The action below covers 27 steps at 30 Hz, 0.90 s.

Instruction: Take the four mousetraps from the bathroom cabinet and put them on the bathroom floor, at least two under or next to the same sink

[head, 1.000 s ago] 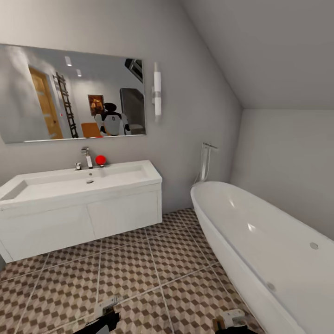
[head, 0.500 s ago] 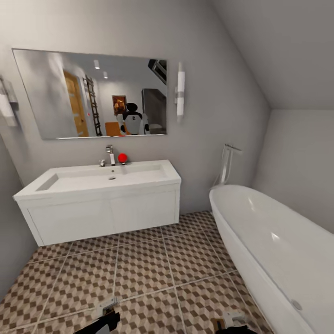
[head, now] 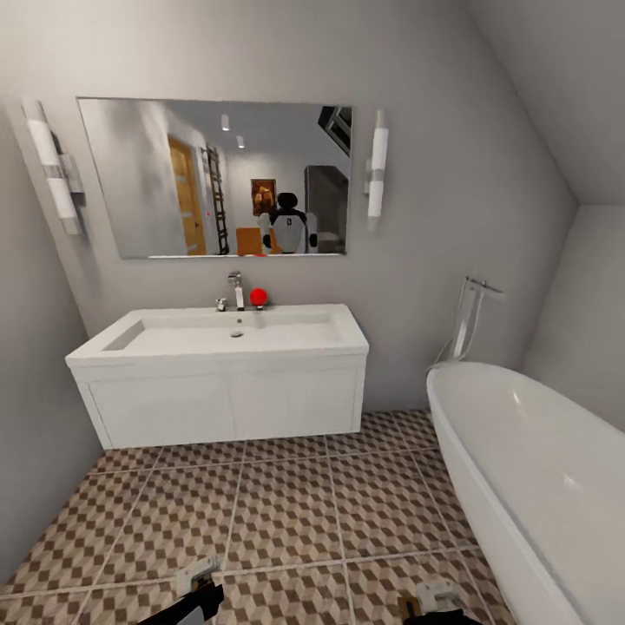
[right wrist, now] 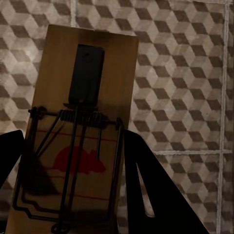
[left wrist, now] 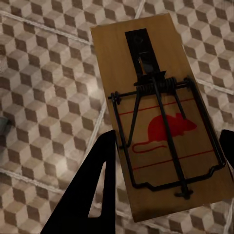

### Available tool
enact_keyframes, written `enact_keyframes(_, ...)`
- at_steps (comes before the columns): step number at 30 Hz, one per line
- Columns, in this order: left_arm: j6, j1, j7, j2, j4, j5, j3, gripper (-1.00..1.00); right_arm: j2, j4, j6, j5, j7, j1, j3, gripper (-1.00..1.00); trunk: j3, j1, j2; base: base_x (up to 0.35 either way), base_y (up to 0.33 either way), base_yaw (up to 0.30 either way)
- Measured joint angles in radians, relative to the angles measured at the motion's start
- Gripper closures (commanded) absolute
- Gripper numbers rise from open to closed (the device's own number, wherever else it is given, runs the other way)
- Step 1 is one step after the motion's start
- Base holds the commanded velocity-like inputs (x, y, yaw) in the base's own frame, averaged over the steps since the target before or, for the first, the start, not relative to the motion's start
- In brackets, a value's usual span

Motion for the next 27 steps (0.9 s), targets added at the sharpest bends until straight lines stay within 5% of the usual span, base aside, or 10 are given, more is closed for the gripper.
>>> enact_keyframes(27,0.000,0.000,0.000,0.000,0.000,0.000,0.000,1.00,0.000,0.000,0.000,0.000,0.000,0.000,-0.001,1.00,0.000,0.000,0.000,0.228,-0.175,0.266)
